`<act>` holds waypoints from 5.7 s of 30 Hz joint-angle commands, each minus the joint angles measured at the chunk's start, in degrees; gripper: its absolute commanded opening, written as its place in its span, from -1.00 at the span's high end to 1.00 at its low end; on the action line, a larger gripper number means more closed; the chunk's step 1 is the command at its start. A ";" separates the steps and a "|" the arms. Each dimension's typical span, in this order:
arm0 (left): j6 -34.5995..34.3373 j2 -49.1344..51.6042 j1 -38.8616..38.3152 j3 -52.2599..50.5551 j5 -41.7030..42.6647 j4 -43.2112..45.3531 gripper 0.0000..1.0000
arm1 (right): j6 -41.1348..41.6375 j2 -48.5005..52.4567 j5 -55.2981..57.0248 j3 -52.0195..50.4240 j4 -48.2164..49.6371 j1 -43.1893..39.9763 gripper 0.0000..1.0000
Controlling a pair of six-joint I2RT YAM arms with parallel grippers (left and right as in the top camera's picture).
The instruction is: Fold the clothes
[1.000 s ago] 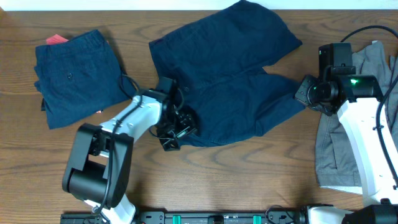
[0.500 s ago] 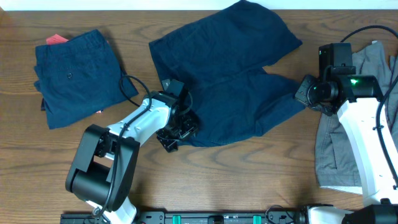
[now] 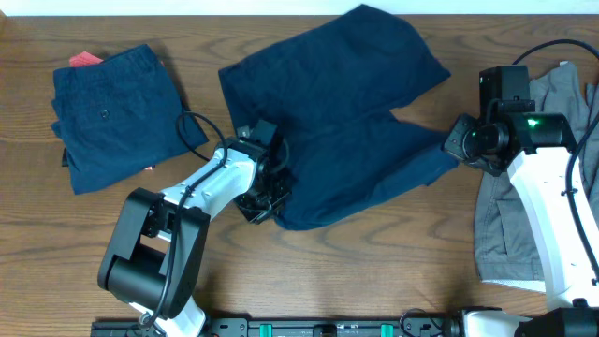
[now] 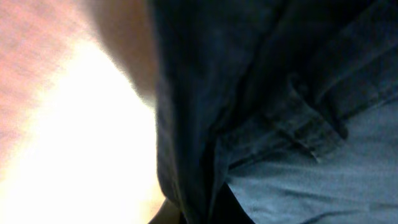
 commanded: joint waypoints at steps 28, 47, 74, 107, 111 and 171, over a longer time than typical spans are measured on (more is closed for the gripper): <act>2.86 -48.17 4.22 -0.83 -22.91 -5.57 0.86 | -12.85 -3.02 -2.86 11.32 13.46 2.64 0.97; 2.91 -14.69 16.92 -0.83 -22.84 25.07 0.69 | -17.40 22.05 -3.19 11.32 34.03 7.50 0.97; 6.69 -3.54 24.26 -0.83 -7.30 19.37 -0.08 | -14.25 35.04 6.88 6.49 15.04 8.55 0.68; 28.63 -8.79 21.03 -0.98 -2.32 11.74 -0.75 | -4.90 29.70 17.33 6.47 -0.59 0.04 0.57; 28.70 -7.23 21.03 -0.98 -2.34 15.32 -0.78 | -7.26 24.79 14.40 6.80 1.57 0.48 0.55; 27.17 -21.68 22.97 13.18 22.71 2.49 0.88 | -22.60 39.82 -18.71 10.51 31.12 43.10 0.55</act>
